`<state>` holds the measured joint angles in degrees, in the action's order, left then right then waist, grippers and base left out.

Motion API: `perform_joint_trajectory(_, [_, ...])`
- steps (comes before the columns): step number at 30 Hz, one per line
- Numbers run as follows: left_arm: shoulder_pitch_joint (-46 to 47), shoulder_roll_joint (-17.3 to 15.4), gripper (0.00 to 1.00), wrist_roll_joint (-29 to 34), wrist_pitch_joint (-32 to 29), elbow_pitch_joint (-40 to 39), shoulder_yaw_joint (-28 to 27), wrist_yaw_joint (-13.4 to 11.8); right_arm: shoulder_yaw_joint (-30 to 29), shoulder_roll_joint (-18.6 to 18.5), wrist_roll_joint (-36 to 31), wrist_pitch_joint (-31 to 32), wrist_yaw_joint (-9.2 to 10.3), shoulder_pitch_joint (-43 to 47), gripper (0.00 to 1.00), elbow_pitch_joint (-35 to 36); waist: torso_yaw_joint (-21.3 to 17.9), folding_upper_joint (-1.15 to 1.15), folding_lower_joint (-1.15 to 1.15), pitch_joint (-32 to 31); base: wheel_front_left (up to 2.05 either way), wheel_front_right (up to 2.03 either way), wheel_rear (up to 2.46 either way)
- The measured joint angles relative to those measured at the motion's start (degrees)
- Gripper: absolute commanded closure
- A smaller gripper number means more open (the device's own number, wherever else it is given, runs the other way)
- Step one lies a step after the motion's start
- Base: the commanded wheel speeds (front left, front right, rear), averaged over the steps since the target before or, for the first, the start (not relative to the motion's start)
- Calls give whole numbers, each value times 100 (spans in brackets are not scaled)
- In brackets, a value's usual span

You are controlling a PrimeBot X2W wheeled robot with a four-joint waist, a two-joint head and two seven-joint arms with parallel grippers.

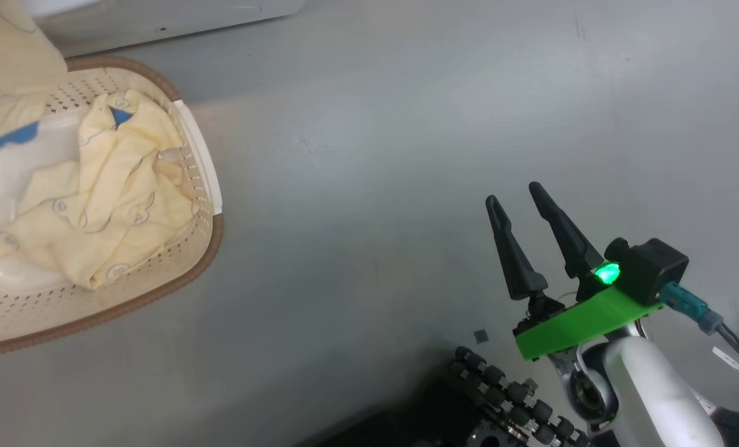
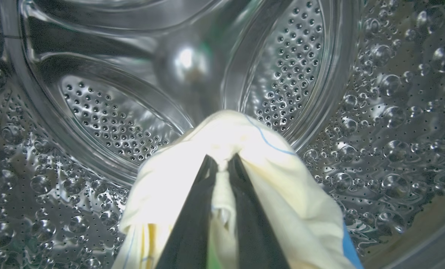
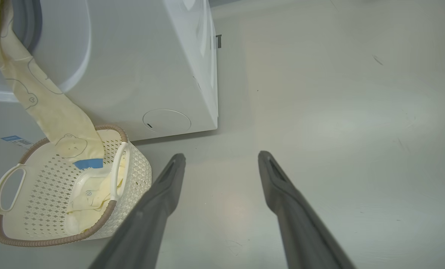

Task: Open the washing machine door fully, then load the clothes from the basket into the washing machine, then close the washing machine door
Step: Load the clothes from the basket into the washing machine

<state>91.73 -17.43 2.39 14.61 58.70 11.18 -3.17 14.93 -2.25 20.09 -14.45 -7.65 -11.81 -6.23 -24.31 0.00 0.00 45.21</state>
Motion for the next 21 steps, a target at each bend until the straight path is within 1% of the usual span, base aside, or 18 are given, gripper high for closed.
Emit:
perform_joint_trajectory(3, [4, -2, 100, 70, 0, 73, 77, -24, -1, 0, 1, 0, 0, 6, 0, -2, -24, 0, 0, -12, 0, 0, 0])
perform_joint_trajectory(7, [12, -13, 100, 172, -11, 450, 224, -97, 16, 0, 1, 0, 0, 65, 0, -34, -38, 0, 0, -59, 0, 0, 0])
perform_joint_trajectory(11, [49, 34, 100, 170, -318, 842, 244, -200, 30, 0, 16, 0, 0, 108, 0, -69, -19, 0, 0, -152, 0, 0, 0])
perform_joint_trajectory(12, [85, 77, 86, 126, -361, 959, 209, -300, 29, 0, 16, 0, 0, 108, 0, -70, 3, 0, 0, -204, 0, 0, 0])
perform_joint_trajectory(13, [105, 91, 38, 93, -413, 1017, 204, -337, 23, 0, 16, 0, 0, 109, 0, -70, 17, 0, 0, -231, 0, 0, 0])
perform_joint_trajectory(14, [125, 112, 15, 85, -467, 1072, 199, -368, 12, 0, 16, 0, 0, 109, 0, -70, 33, 0, 0, -257, 0, 0, 0])
perform_joint_trajectory(15, [141, 137, 0, 58, -493, 1123, 199, -398, 0, 0, 16, 0, 0, 109, 0, -70, 51, 0, 0, -282, 0, 0, 0])
perform_joint_trajectory(21, [139, 312, 0, -137, -826, 1412, 96, -633, -85, 0, 16, 0, 0, 110, 0, -74, 165, 0, 0, -455, 0, 0, 0])
